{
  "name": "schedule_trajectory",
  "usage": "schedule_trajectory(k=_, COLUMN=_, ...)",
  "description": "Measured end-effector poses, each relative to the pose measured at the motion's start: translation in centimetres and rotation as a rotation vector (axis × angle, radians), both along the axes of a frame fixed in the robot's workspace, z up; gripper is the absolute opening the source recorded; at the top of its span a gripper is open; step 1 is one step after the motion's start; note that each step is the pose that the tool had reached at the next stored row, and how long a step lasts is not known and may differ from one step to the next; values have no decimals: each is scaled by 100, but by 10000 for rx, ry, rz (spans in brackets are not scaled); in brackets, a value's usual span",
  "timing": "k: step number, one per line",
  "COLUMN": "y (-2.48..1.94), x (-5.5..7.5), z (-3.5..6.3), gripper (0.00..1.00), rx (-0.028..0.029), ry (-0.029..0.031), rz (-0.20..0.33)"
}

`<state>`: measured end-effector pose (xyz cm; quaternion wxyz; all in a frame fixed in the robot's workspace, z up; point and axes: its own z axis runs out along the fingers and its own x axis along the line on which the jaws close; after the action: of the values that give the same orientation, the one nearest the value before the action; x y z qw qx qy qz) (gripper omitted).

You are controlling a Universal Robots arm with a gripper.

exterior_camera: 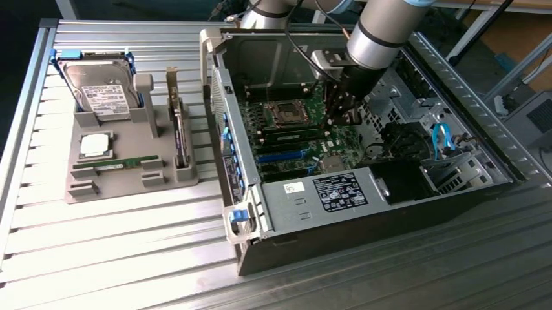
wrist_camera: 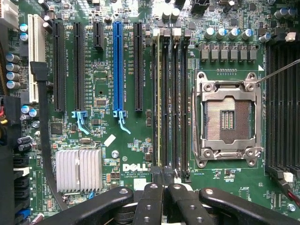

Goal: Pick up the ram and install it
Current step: 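Press down the ram until it locks into place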

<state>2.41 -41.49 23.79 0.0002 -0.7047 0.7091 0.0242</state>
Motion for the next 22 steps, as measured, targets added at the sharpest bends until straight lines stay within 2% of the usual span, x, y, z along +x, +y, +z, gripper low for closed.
schedule_trajectory(k=22, y=0, x=0, z=-29, gripper=10, rx=-2, ry=1, rz=17)
